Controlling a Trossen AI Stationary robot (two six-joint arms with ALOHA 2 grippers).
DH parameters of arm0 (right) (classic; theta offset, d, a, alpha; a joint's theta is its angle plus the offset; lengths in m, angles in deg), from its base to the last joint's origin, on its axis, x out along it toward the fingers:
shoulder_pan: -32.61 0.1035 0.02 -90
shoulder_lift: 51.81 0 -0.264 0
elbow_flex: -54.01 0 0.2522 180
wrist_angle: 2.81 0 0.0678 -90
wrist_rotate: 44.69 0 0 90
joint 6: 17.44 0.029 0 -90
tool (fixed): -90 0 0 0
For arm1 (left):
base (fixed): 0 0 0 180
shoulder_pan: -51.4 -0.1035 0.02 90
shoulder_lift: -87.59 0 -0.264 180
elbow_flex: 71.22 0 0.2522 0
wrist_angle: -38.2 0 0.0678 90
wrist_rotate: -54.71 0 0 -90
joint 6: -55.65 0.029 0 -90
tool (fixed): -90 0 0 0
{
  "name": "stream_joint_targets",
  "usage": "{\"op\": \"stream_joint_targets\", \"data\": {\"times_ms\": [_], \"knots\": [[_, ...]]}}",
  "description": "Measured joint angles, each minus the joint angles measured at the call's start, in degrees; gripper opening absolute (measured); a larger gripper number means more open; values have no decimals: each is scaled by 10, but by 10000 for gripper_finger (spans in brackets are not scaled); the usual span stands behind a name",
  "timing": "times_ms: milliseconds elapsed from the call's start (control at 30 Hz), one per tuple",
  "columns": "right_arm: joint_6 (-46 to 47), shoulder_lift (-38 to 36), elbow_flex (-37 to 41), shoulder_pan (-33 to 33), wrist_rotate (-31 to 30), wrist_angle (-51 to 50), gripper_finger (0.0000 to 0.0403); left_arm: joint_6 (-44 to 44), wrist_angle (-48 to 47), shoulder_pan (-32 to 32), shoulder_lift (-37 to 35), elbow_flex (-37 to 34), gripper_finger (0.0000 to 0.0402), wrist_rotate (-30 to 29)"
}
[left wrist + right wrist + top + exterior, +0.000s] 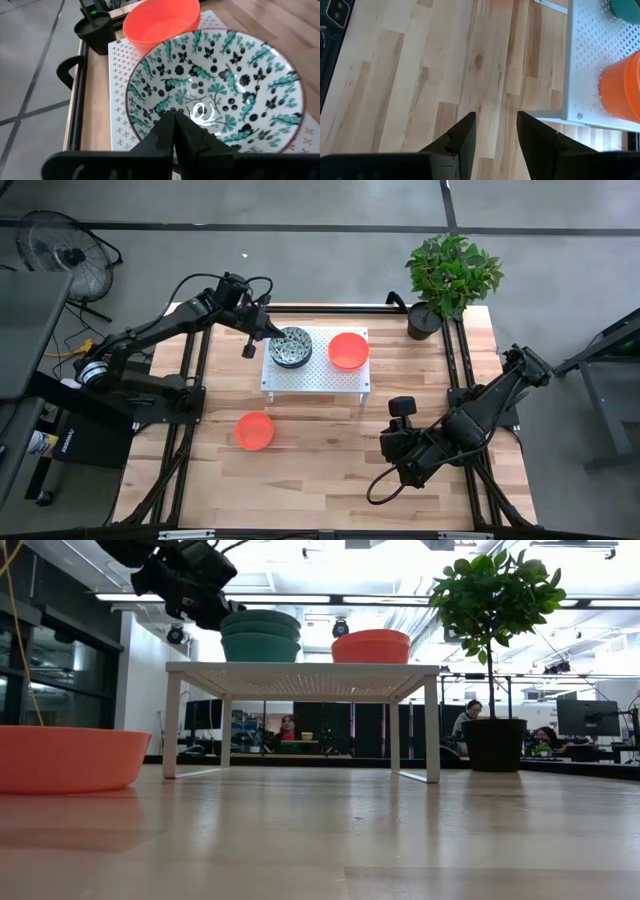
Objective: Pick & Place Mini bowls
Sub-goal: Stack the green and white patterned bowl on top of the green and white patterned bowl on the shelf, then stack the orange bowl on top of the orange bowl on the shelf
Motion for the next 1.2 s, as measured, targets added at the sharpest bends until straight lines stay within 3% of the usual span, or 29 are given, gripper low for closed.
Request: {"op": "stream_joint_targets", "data": {"times_ms": [433, 600, 767, 867, 1100, 1200], "knots": [[5, 0, 0, 0, -2, 5, 130, -12, -27, 0, -88, 0, 0, 3], [6, 0, 0, 0, -2, 7, 130, -20, -123, 0, -135, 1, 0, 3], [6, 0, 0, -4, -4, 9, 130, -18, -280, 2, -181, 1, 0, 0], [12, 0, 0, -10, -4, 9, 130, -24, -350, 24, -204, 1, 0, -17], [12, 0, 0, -25, -3, 11, 130, -132, -433, 127, -239, 1, 0, -141], [16, 0, 0, -30, -1, 11, 130, -179, -455, 176, -251, -11, 1, -146]]}}
